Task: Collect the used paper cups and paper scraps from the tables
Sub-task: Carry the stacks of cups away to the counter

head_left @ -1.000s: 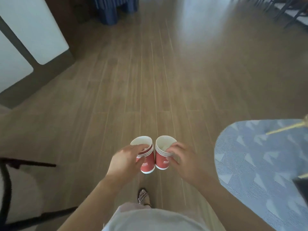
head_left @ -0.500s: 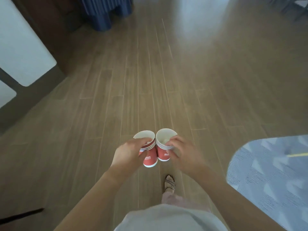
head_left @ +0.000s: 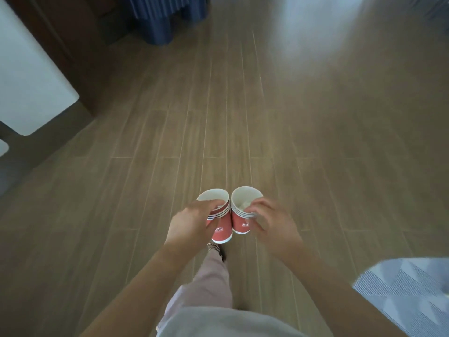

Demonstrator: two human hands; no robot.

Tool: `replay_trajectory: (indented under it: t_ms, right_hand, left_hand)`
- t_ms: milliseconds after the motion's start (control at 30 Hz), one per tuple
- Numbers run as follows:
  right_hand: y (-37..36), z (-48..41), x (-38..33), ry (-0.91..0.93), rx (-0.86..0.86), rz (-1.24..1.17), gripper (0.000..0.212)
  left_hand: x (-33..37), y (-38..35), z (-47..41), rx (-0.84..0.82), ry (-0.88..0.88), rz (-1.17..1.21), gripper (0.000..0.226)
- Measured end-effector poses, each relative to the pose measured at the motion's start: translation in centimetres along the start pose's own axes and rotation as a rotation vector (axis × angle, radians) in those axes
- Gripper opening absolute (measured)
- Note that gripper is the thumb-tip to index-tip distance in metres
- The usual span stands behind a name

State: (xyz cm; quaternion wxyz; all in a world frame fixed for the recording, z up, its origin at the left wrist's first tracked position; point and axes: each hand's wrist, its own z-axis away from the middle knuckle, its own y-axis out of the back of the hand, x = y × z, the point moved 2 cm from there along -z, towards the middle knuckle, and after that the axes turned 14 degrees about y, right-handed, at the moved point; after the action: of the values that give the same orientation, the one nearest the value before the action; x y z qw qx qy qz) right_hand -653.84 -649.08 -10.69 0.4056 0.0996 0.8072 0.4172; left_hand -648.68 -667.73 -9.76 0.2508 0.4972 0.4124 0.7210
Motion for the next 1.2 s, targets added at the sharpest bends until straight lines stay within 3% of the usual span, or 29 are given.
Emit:
replay_trajectory:
  t_ms: [300, 733, 1200]
  right_hand:
    - [-1.6, -22.7, 8.6, 0.049, -0.077, 0.010, 0.025]
    - [-2.0, -46.7, 22.2, 0.000, 0.025, -0.045, 0.023]
    - [3.0, -72.5, 41.8, 0.053, 0.038, 0.008, 0.022]
  left_hand:
    - [0.5, 4.1, -22.4, 0.062, 0.061, 0.077, 0.035]
    - [4.7, 7.5, -50.1, 0.067, 0.004, 0.040, 0.037]
    - [15.8, 7.3, -81.1, 0.088, -0.029, 0.028, 0.039]
